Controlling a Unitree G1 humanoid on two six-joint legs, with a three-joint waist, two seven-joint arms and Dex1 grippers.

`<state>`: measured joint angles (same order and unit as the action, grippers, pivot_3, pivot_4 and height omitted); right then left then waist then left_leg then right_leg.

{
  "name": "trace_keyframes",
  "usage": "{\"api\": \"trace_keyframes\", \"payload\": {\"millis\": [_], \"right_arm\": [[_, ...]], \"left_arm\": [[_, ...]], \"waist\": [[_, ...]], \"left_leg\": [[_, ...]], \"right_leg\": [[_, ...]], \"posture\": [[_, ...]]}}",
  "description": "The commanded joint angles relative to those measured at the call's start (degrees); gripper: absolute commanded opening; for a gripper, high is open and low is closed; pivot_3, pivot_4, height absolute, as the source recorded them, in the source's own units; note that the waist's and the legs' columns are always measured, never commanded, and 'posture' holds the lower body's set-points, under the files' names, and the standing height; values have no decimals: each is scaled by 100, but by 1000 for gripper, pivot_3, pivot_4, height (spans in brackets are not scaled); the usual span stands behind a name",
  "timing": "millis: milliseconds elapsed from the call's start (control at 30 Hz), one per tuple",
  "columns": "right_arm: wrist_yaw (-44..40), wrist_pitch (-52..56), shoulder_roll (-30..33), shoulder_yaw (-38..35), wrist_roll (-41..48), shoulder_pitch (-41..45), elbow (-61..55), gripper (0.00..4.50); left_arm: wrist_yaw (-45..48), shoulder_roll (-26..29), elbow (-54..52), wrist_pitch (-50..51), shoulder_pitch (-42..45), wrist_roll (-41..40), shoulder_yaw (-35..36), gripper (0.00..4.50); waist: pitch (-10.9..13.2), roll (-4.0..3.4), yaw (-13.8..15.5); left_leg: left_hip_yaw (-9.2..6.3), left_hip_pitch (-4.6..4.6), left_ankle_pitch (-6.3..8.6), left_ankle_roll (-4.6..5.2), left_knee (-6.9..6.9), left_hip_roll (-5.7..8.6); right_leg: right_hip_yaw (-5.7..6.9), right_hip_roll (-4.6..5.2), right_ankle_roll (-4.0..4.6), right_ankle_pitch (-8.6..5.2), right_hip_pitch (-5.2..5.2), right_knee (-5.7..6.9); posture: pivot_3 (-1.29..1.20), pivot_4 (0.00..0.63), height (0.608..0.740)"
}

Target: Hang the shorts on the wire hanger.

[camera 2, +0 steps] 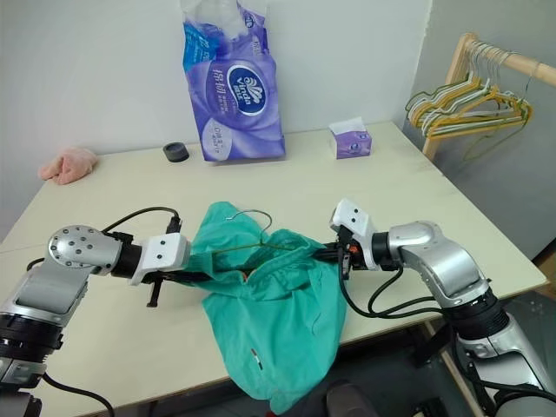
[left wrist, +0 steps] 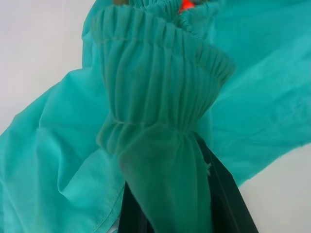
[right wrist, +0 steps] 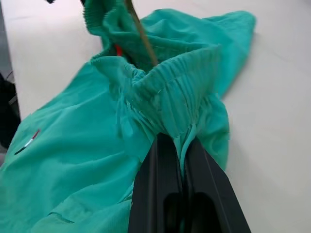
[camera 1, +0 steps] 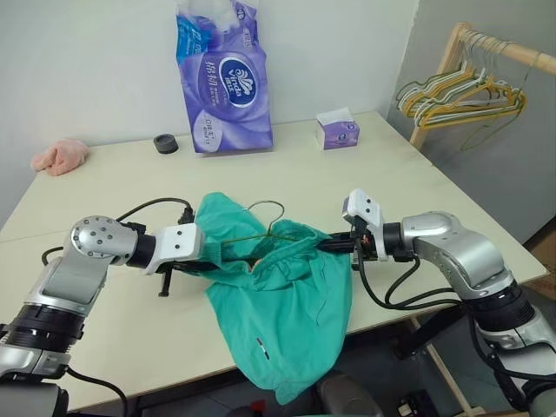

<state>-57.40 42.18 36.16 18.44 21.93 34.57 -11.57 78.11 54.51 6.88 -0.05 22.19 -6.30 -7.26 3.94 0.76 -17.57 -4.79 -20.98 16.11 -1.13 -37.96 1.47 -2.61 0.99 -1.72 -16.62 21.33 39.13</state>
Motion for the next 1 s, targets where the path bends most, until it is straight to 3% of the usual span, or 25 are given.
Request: {"api": "trace_keyframes", "payload": {"millis": [33, 367, 600, 967, 1000], "right_arm": [[-107, -275, 151, -41, -159, 30, -270, 897], [344, -391, 707, -194, -670, -547, -881, 4339], [715, -219, 542, -18, -933, -657, -829, 4429], [364, -868, -372, 906, -1562, -12, 747, 4429], [307, -957, -427, 946, -1617, 75, 896, 4054]], "left_arm": [[-112, -29, -179, 24, 77, 16, 44, 0], [-234, -208, -262, 82, -1, 84, -13, 0], [-226, -254, -272, 68, 2, 91, -52, 0], [-222, -306, -347, 114, 20, 51, -118, 0], [-215, -301, -372, 131, 6, 35, -111, 0]], "waist": [[0, 0, -2], [0, 0, 2], [1, -1, -8], [1, -1, -21], [1, -1, -23]], "left_leg": [[1, 0, 0, 0, 0, 0], [1, 0, 0, 0, 0, 0], [1, 1, 0, 0, 2, 0], [2, 2, 0, 0, 0, 0], [1, 2, 0, 0, 1, 0]], "right_leg": [[-1, 0, 0, 0, 0, -1], [-1, 0, -1, 0, 0, -1], [-1, 0, -1, -1, 0, -1], [-1, 0, 0, 0, -1, 0], [0, 0, 1, 0, -1, -1]], "posture": [[-335, 26, 740], [-343, 32, 740], [-346, 34, 740], [-345, 26, 740], [-345, 26, 740]]}}
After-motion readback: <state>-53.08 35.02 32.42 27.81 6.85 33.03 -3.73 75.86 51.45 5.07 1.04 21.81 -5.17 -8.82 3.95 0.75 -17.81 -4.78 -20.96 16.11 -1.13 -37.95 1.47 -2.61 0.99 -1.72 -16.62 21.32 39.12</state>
